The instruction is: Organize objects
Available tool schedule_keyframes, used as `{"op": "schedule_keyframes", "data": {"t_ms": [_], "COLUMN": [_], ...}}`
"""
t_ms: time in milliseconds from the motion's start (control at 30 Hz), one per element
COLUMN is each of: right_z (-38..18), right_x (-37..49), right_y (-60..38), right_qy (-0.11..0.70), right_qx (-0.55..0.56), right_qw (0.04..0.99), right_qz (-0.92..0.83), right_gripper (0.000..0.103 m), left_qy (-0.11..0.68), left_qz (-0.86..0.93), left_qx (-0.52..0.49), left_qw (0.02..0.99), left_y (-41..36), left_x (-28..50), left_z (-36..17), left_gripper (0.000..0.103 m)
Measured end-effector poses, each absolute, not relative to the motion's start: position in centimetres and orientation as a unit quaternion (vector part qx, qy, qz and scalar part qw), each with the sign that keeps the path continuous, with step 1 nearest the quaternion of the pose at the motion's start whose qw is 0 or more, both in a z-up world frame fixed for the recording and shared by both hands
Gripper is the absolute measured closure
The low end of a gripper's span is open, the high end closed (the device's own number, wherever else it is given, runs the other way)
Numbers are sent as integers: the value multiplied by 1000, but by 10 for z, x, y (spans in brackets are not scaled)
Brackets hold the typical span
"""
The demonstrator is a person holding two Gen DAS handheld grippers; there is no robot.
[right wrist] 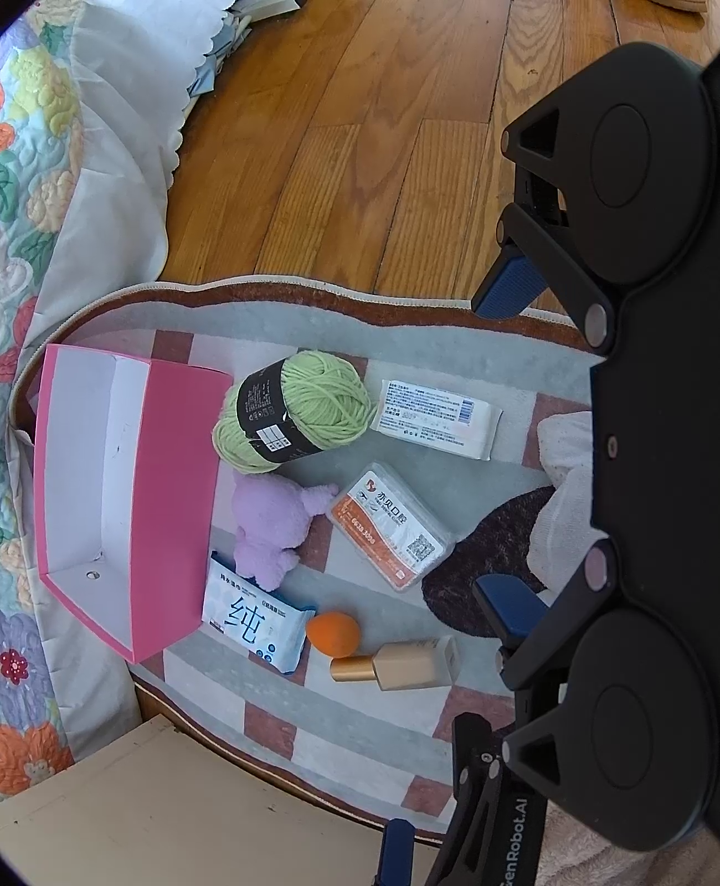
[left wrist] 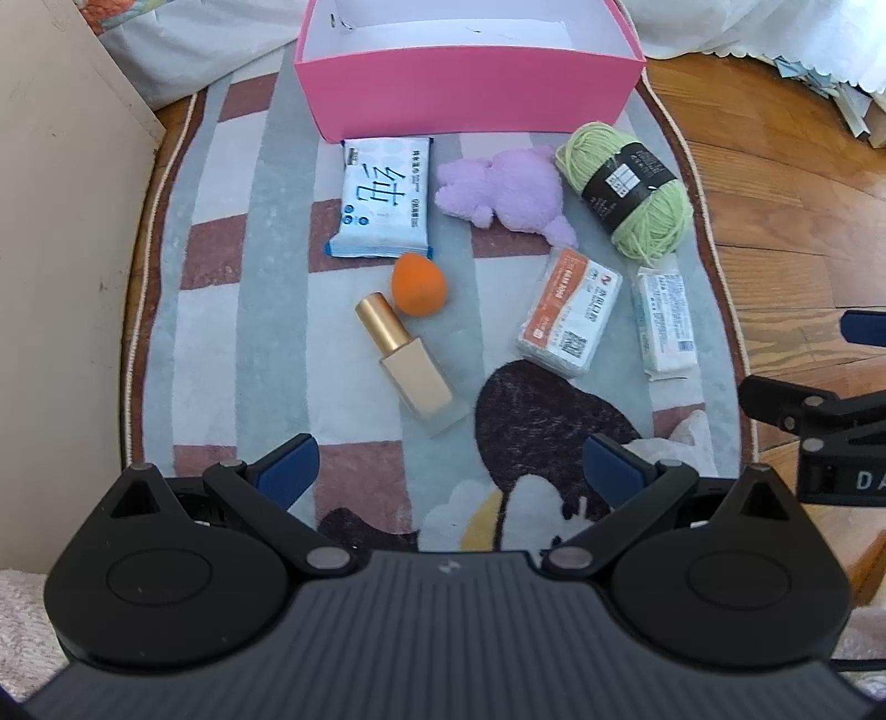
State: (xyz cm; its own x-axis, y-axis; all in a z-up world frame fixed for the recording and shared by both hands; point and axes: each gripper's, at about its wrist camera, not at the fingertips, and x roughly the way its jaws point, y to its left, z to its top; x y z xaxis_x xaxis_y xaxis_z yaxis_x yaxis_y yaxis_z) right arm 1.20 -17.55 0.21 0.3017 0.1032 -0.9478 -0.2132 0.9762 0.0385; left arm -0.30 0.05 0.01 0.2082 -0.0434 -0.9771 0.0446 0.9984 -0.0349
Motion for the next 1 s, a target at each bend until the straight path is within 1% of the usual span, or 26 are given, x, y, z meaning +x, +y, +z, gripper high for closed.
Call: {"op": "schedule_keyframes", "data": {"t_ms": [1000], "right_z": [0], "right_x": [12], "right_y": [-172], "right_qy": [585], "right_qx": [-53], "right_qw": [803], "right_qz": [104], "right_gripper": [3], "left_qy": [633], "left_qz": [-22], "left_qx": [3], "left_qw": [774], "left_y": [-3], "left_x": [-2], "left_z": [-6], "left_gripper": [0]}}
